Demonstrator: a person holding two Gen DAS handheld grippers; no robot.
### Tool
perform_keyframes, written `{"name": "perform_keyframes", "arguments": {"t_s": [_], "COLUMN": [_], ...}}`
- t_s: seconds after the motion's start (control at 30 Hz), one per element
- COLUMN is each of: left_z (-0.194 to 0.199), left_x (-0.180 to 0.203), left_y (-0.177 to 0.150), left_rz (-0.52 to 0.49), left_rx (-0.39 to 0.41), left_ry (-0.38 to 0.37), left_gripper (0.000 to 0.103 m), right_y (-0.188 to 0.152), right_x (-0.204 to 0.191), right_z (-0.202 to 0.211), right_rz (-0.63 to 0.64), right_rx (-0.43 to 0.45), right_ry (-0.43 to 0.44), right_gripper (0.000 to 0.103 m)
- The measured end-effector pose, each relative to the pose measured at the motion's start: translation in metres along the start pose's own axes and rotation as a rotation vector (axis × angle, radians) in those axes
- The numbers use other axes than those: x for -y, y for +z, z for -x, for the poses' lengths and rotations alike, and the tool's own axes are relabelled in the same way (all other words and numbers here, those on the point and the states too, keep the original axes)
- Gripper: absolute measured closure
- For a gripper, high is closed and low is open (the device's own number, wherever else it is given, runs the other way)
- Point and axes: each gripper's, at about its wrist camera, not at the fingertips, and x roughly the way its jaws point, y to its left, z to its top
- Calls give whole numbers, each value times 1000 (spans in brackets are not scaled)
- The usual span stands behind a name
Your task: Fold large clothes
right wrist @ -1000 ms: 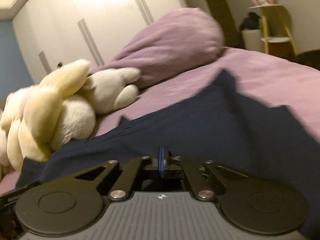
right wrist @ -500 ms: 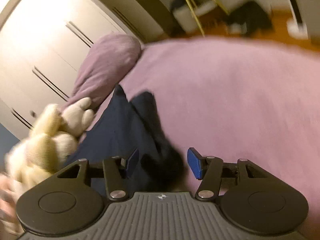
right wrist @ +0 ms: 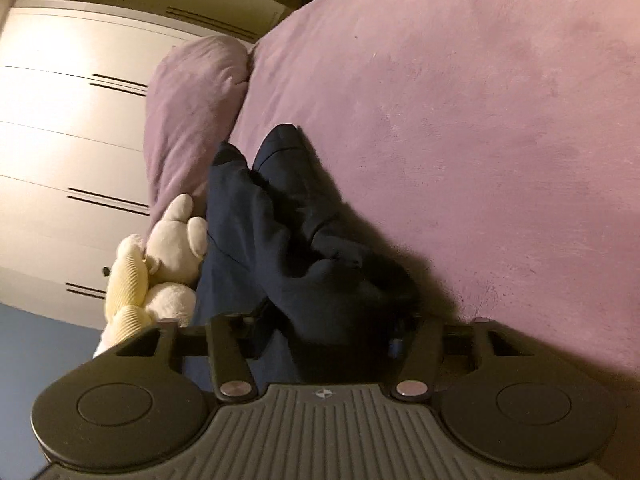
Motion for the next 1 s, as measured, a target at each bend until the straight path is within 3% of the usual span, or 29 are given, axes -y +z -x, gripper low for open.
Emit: {"name": "perform_keyframes", "arguments": {"t_s": [0.17, 0.33, 0.5, 0.57, 0.67, 0.77, 0.87, 0.93, 1.0], "left_z": [57, 131, 176, 183, 203, 207, 186, 163, 128], "left_x": [5, -21, -60, -63, -52, -26, 12, 42, 70], "left_y": [-10, -57, -117, -126, -126, -121, -120, -124, -127], "left_rz": [-57, -103, -100, -114, -137, -217, -320, -428, -546], "left_rx": [13, -42, -113, -74, 48, 136, 160, 194, 228], "left_ry": [-66, -70, 54, 156, 251, 279, 230, 215, 248], "left_gripper": [68, 68, 58, 45, 43, 40, 32, 15, 12], "right_y": [-8, -33, -86, -106, -110, -107, -118, -135, -158], "right_x": [-10, 3, 43, 55, 53, 24, -14, -42, -67], "right_z": [34, 92, 165, 188, 209, 230, 230, 207, 179], "right_rz": [31, 60, 119, 180, 249, 373, 584, 719, 841], "right_rx": [10, -29, -92, -98, -54, 96, 193, 185, 156], "right_ry": [72, 79, 6, -42, -143, -233, -275, -272, -244], "right_gripper": [81, 81, 79, 73, 52, 50, 51, 66, 80]}}
